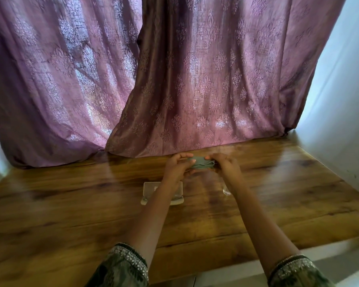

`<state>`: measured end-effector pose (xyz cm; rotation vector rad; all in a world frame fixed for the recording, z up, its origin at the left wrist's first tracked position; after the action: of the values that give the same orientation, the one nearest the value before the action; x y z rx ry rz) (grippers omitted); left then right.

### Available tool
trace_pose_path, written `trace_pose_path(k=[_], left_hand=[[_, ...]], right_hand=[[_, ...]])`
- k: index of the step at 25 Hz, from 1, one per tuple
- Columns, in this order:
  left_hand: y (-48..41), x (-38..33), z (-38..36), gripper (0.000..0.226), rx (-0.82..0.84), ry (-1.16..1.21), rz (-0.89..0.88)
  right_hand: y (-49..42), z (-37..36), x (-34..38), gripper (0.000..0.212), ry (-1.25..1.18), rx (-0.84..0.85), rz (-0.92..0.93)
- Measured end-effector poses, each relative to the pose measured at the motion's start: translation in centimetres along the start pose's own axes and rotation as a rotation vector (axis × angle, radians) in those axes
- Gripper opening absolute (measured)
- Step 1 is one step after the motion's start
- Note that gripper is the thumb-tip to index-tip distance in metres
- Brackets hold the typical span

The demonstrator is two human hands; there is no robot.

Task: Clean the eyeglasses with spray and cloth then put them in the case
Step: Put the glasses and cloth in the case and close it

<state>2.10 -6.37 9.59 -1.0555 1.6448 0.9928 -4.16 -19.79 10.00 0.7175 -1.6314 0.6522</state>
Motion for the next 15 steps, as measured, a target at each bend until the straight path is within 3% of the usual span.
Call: trace_pose_path(k=[6, 10, 15], left_hand=[[-0.4, 0.0, 0.4, 0.037, -0.032, 0.004, -0.097], [-1.2, 0.5, 1.0, 0.031, -0.051, -0.028, -0.079], [-2.4, 0.7, 1.6, 0.03, -0.081, 0.052, 0.055]], right_hand=[[-0.5, -0.1, -1.0, 0.027, 0.005, 0.029, -0.039], [-1.0, -0.4, -1.8, 0.013, 0.011, -0.059, -0.141], [-0.9, -1.0, -1.6, 0.017, -0.039, -0.158, -0.133]])
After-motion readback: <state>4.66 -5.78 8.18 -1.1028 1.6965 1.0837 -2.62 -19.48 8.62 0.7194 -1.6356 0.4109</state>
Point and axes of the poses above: each hand's wrist, its own y-axis away from the middle knuckle, its own z-axis out of the back of the hand, x = y × z, the point moved 4 cm from there along -y, towards the middle knuckle, and after that the axes turned 10 degrees about -x, right-handed, at the moved point
